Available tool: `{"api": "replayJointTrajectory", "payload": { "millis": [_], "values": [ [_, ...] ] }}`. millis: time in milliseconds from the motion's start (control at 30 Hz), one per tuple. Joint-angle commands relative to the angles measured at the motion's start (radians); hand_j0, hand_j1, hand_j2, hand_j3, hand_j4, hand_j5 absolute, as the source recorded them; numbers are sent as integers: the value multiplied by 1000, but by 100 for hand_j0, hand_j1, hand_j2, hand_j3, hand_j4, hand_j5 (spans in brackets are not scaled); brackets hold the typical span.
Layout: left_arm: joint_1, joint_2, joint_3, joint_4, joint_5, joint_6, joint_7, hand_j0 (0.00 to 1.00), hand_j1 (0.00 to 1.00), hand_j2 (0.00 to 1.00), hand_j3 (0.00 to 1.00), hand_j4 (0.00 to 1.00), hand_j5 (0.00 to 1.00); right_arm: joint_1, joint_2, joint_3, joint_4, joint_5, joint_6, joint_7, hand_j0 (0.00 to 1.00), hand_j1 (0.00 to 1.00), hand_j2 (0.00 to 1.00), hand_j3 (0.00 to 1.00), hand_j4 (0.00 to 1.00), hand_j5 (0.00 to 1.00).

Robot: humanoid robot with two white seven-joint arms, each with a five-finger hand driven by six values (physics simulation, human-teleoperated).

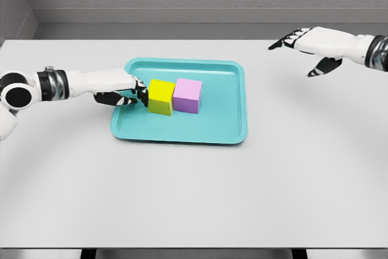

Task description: Push two cubes

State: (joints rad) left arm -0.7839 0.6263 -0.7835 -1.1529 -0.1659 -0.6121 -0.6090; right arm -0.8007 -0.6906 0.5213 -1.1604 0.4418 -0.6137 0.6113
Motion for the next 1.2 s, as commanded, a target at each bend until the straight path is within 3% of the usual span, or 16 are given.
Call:
{"api": "replayJointTrajectory", "payload": {
  "millis": [0, 533, 800, 1167],
  "values": [
    [0, -7, 0, -1, 19, 1, -2, 48, 48, 48, 48, 48, 48, 0, -7, 2, -5, -5, 3, 0, 100, 100, 100, 100, 100, 100],
    [11, -43, 0, 56, 16, 1, -2, 48, 48, 48, 48, 48, 48, 5, -9, 9, -19, -5, 3, 0, 100, 100, 100, 100, 100, 100],
    [-3, -69, 6, 134, 19, 1, -2, 48, 48, 48, 48, 48, 48, 5, -10, 9, -30, -5, 3, 0, 100, 100, 100, 100, 100, 100],
    [-38, -71, 7, 128, 62, 1, -2, 48, 48, 48, 48, 48, 48, 5, -10, 11, -39, -5, 3, 0, 100, 100, 100, 100, 100, 100]
  ]
}}
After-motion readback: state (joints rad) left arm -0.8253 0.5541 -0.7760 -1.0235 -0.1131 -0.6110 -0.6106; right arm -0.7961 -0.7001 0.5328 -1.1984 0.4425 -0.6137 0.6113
